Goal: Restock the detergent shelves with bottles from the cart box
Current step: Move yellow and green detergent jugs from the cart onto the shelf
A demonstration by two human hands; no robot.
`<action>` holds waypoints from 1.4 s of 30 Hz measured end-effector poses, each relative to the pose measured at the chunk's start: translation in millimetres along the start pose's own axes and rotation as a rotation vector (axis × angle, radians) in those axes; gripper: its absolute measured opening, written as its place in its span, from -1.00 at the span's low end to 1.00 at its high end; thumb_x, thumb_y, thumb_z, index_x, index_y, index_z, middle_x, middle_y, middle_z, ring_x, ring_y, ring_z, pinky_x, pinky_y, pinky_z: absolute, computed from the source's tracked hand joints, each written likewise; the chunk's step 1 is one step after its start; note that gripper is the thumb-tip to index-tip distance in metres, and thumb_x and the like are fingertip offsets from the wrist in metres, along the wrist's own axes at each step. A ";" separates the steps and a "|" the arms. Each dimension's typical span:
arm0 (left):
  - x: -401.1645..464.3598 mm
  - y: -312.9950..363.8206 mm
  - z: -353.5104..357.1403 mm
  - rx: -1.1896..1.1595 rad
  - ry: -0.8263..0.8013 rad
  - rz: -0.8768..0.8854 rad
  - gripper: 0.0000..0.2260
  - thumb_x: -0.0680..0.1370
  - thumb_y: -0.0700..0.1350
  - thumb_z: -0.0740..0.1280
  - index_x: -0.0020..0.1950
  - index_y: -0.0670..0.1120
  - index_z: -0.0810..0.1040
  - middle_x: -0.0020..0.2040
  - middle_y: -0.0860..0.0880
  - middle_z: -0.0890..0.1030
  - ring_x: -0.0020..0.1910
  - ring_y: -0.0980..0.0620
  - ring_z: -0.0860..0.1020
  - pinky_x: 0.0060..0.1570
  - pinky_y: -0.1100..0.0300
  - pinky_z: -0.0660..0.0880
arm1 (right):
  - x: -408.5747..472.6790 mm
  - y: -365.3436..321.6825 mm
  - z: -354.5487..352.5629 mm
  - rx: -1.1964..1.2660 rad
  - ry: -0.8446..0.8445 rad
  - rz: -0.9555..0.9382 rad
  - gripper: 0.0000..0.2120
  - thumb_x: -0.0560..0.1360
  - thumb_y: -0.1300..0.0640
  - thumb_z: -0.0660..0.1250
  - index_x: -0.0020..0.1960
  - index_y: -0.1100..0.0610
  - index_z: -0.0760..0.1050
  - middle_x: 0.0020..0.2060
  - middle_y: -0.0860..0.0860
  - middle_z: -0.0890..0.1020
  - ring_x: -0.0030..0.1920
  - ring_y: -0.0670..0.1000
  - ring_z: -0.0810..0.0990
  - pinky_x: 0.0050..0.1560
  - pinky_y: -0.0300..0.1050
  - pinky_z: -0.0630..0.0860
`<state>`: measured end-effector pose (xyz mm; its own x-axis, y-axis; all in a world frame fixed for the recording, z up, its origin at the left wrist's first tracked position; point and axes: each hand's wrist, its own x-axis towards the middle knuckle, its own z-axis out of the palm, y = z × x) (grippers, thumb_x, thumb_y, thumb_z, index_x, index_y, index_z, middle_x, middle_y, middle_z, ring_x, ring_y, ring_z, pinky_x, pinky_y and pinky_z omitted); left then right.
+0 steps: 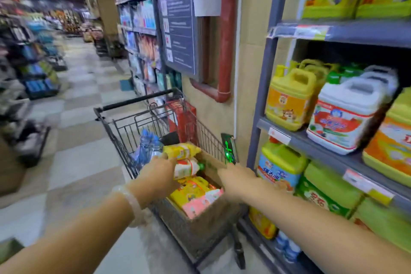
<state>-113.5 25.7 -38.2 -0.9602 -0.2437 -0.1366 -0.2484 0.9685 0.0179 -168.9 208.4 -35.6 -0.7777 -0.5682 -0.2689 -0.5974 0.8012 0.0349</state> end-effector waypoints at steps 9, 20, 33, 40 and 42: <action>129.9 -65.4 4.0 0.105 -0.073 0.036 -0.59 0.47 0.13 0.34 0.19 -0.08 0.45 0.18 -0.11 0.48 0.16 -0.13 0.45 0.11 0.05 0.46 | 149.3 -6.7 -5.7 0.070 -0.050 -0.014 -0.49 0.46 -0.01 0.38 0.33 0.17 0.37 0.29 0.14 0.39 0.32 0.19 0.38 0.22 0.08 0.42; 276.9 -106.4 33.2 0.183 -0.229 0.172 -0.54 0.50 0.05 0.34 0.32 -0.11 0.37 0.22 -0.14 0.41 0.20 -0.16 0.41 0.15 -0.04 0.46 | 288.7 -4.5 11.2 0.148 -0.187 0.025 -0.56 0.48 0.04 0.33 0.31 0.16 0.38 0.25 0.15 0.47 0.24 0.17 0.46 0.13 -0.04 0.44; 508.4 -163.6 98.1 0.228 -0.506 0.497 -0.55 0.56 0.06 0.27 0.35 -0.18 0.40 0.29 -0.20 0.48 0.28 -0.17 0.44 0.23 0.05 0.37 | 483.0 -51.3 110.5 1.109 -0.146 0.562 -0.34 0.40 -0.30 0.33 0.19 0.25 0.42 0.03 0.11 0.56 0.08 0.11 0.55 -0.08 -0.22 0.39; 569.6 -175.9 141.3 0.210 -0.825 0.439 -0.51 0.54 0.14 0.28 0.23 -0.25 0.50 0.07 -0.17 0.54 -0.03 -0.06 0.46 -0.08 0.17 0.31 | 549.9 -79.7 150.2 1.773 -0.087 1.148 -0.10 0.27 -0.25 0.48 0.42 0.13 0.21 0.29 0.05 0.41 0.25 0.15 0.49 0.07 0.11 0.55; 581.0 -174.8 151.9 0.191 -0.886 0.418 -0.54 0.54 0.13 0.29 0.23 -0.22 0.51 0.12 -0.19 0.56 0.01 -0.07 0.49 -0.12 0.28 0.34 | 560.6 -82.8 160.1 1.911 -0.058 1.190 -0.10 0.18 -0.22 0.55 0.38 0.11 0.33 0.24 0.05 0.53 0.19 0.14 0.56 0.13 0.15 0.55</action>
<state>-608.6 -277.4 -271.1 -0.5040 0.1693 -0.8470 0.1875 0.9787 0.0840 -524.1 -146.4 -343.4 -0.4999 0.1324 -0.8559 0.8473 -0.1303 -0.5149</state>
